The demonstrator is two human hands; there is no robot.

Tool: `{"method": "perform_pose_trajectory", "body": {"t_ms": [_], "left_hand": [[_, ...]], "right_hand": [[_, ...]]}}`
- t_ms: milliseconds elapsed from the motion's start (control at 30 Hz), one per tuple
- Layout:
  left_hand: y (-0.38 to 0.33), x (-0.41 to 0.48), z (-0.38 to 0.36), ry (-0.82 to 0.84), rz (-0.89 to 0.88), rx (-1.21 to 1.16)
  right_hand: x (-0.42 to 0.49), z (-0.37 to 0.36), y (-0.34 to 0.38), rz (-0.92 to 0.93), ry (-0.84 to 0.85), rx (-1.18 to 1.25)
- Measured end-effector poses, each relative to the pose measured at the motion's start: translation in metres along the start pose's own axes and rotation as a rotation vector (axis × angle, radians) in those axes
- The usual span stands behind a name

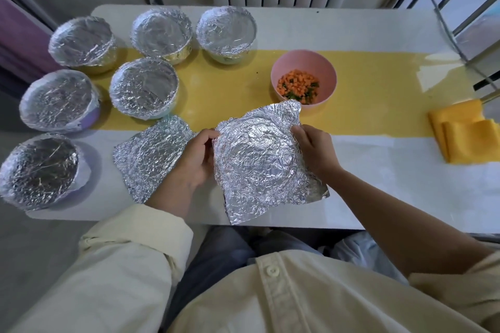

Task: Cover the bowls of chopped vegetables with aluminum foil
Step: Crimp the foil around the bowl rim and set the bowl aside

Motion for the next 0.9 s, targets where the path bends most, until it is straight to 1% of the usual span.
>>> {"method": "perform_pose_trajectory", "body": {"t_ms": [100,167,200,300,367,433,500,567,633,767,900], "left_hand": [[-0.001,0.011,0.006,-0.08,-0.036,0.06],[-0.003,0.013,0.005,-0.161,-0.12,0.201],[-0.007,0.012,0.002,-0.197,-0.191,0.316],[-0.013,0.006,-0.01,-0.254,-0.479,0.668],[-0.014,0.003,-0.013,-0.307,-0.642,0.857],[-0.014,0.002,-0.013,-0.348,-0.758,1.004],[-0.013,0.003,-0.01,-0.379,-0.816,1.084],[-0.014,0.003,-0.008,-0.387,-0.848,1.115],[-0.014,0.006,-0.006,-0.397,-0.84,1.089],[-0.012,0.014,-0.007,-0.412,-0.776,1.055],[-0.008,0.022,-0.008,-0.404,-0.696,1.101]], "right_hand": [[0.004,0.0,0.002,-0.002,-0.011,-0.025],[0.004,-0.003,0.0,-0.017,-0.025,-0.053],[0.003,-0.004,-0.001,-0.028,-0.037,-0.064],[0.0,-0.007,-0.003,-0.059,-0.08,-0.078],[-0.001,-0.008,-0.003,-0.079,-0.097,-0.091],[0.0,-0.008,-0.004,-0.104,-0.103,-0.112],[0.001,-0.008,-0.006,-0.118,-0.109,-0.112],[0.001,-0.009,-0.007,-0.128,-0.116,-0.111],[0.0,-0.011,-0.008,-0.137,-0.126,-0.114],[0.001,-0.012,-0.012,-0.161,-0.161,-0.123],[0.003,-0.008,-0.015,-0.187,-0.185,-0.126]]}}
Point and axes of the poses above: each hand's wrist, its own x-axis towards the middle knuckle, its own z-axis out of the back of the hand, y = z × x, the point moved 3 cm from there along x, towards the middle knuckle, and after that the axes turned 1 degree about y, right-handed, at the moved point
